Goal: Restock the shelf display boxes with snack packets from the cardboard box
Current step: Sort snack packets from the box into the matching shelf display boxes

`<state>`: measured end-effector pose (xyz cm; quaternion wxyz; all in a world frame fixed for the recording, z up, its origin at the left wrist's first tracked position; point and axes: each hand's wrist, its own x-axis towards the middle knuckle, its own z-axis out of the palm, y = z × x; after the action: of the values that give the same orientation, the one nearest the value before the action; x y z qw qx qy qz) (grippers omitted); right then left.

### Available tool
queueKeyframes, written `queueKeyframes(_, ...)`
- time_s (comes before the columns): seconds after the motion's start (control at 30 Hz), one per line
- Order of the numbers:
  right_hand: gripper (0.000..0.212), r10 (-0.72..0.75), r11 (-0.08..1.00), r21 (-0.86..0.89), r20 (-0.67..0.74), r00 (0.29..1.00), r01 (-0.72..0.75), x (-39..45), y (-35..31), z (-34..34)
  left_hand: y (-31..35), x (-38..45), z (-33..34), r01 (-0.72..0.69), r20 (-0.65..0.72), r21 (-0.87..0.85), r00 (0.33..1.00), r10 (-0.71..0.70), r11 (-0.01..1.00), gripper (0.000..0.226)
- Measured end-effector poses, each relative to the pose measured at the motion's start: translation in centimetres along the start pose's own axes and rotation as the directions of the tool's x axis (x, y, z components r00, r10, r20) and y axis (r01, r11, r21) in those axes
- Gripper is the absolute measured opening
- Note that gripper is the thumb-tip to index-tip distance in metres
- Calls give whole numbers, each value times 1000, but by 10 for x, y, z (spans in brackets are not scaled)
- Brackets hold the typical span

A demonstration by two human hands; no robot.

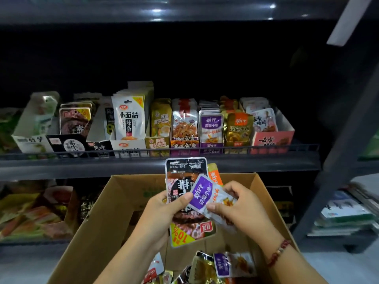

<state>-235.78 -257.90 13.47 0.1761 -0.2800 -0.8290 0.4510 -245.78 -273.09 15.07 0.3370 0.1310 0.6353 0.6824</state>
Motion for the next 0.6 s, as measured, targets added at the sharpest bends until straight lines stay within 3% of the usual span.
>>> queueKeyframes(0.23,35,88,991,119,-261,961,-59,10,1,-19,19,19,25,-48,-56,-93,998,43,995,31)
queueKeyframes(0.33,16,100,972,229,-207,973,-51,16,4,-22,22,25,34,-119,-101,-61,989,113,991,11)
queueKeyframes(0.47,23,166,934,338,-113,980,-119,40,2,-25,25,37,32,-155,-164,-61,976,143,986,7)
queueKeyframes(0.6,12,62,970,242,-116,991,-32,78,-22,-39,30,54,23,-151,-222,-133,968,119,980,11)
